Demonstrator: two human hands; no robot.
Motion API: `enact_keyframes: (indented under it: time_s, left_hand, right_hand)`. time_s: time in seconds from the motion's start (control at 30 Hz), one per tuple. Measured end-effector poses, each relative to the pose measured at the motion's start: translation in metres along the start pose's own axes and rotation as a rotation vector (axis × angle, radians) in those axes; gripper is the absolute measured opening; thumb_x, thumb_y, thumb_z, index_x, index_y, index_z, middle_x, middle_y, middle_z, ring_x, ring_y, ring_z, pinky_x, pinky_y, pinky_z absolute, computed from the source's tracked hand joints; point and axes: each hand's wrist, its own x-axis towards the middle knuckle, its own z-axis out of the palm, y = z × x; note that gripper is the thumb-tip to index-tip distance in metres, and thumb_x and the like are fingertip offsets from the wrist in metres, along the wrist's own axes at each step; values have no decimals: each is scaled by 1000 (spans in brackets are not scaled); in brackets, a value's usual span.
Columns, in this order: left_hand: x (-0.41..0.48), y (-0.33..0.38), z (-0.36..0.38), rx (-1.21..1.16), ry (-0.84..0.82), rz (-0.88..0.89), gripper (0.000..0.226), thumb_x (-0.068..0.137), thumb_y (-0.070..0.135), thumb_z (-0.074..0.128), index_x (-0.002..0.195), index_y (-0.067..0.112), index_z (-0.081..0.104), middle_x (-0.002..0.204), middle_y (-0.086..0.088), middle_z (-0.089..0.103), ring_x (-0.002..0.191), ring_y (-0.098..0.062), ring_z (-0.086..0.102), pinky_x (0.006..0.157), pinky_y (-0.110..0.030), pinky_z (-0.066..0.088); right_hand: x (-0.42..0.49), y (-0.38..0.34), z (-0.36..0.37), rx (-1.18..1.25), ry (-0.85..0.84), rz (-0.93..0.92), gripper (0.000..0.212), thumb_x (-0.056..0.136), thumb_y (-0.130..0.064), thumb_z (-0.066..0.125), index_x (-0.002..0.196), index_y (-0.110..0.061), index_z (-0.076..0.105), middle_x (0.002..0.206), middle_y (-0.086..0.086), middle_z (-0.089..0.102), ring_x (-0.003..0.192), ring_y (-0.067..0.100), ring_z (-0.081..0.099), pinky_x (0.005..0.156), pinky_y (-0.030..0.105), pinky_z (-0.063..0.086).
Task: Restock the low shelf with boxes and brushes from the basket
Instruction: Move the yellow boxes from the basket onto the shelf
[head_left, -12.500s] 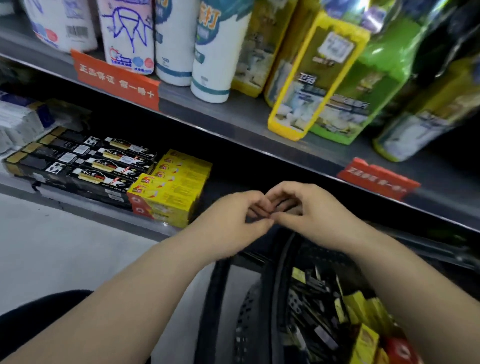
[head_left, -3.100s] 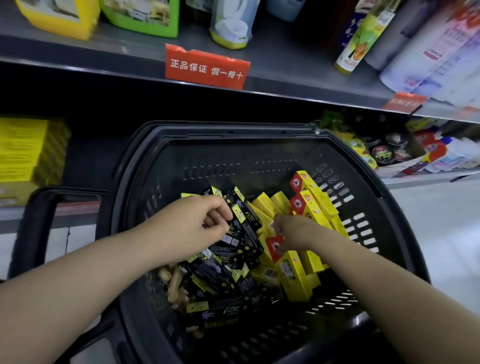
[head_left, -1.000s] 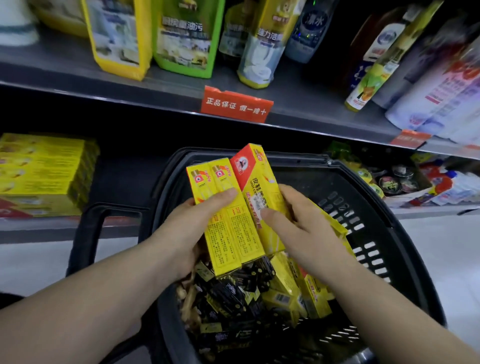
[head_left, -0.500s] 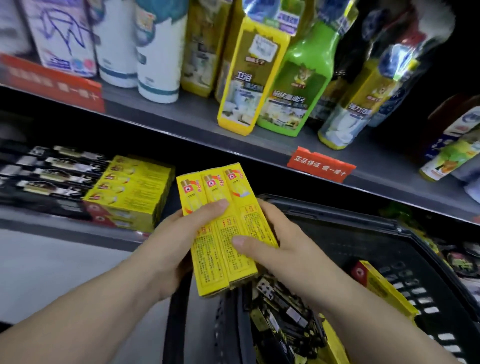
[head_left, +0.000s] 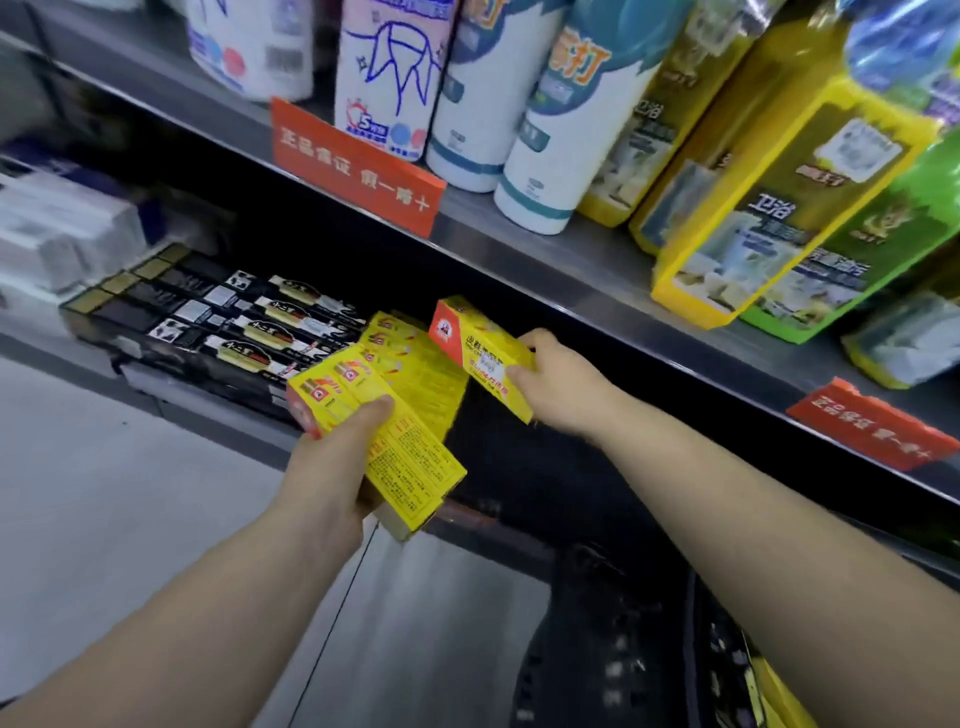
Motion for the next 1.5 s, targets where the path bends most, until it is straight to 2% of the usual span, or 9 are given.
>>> enact_keyframes:
  time_s: [0.17,0.43,0.63,0.77,0.83,0.9,1.03,1.27,1.5]
  left_hand:
    - [27,-3,-3,-54,16,-30,39,82,24,71,117,18,56,103,-8,70,82,-24,68,61,-35,53]
    - [56,-4,9,-116,56,-61,54,80,27,73,127,16,50,111,-8,66,86,-23,67,43,-28,52]
    - [71,-13,20,-117,92,-86,81,74,37,76,141,18,36,131,-6,56,118,-29,55,97,-48,47]
    - [75,-12,22,-154,78,-67,64,77,35,75,132,19,46,119,-3,63,111,-27,60,95,-48,49]
    - [76,-11,22,-167,78,-43,62,77,34,75,130,19,48,118,-2,65,111,-26,60,96,-49,48]
    - [76,-9,23,-170,79,-25,63,75,36,76,129,19,49,118,-2,65,111,-26,60,97,-49,46]
    - [71,-8,26,-154,57,-17,63,74,39,76,128,19,51,109,-1,69,96,-22,67,75,-39,58]
    - [64,-11,25,-61,19,22,82,70,48,75,138,21,38,129,-2,58,120,-29,55,100,-52,43]
    - [65,-14,24,-82,76,-58,82,77,42,72,144,21,31,138,-3,51,126,-29,49,102,-53,41]
  right_hand:
    - [77,2,23,-128,75,40,46,100,-18,37,143,-9,25,135,19,47,119,34,50,96,35,39]
    - [157,8,68,-35,-34,35,45,98,-24,45,142,-23,37,141,22,32,126,35,41,100,32,35]
    - [169,14,88,-15,-195,15,46,103,-16,31,148,-21,25,151,10,31,135,25,35,102,24,30]
    - [158,3,74,-252,-167,-8,51,100,-19,36,149,-20,21,152,16,20,137,33,27,110,33,26]
    - [136,-12,65,-141,-88,-106,41,99,-21,41,140,-16,38,140,13,39,125,27,40,97,28,36]
    - [105,-22,56,158,-199,-149,32,97,-32,45,126,-20,52,123,2,54,113,17,50,80,22,39]
    - [54,-22,44,277,-582,-186,68,74,-51,64,135,-33,41,136,-10,42,124,1,36,98,22,34]
    - [73,3,32,301,-211,-159,30,96,-19,50,125,-17,43,123,12,56,101,21,56,86,29,45]
    - [155,7,43,18,152,-85,48,100,-11,39,146,-7,26,147,12,36,134,25,36,108,28,30]
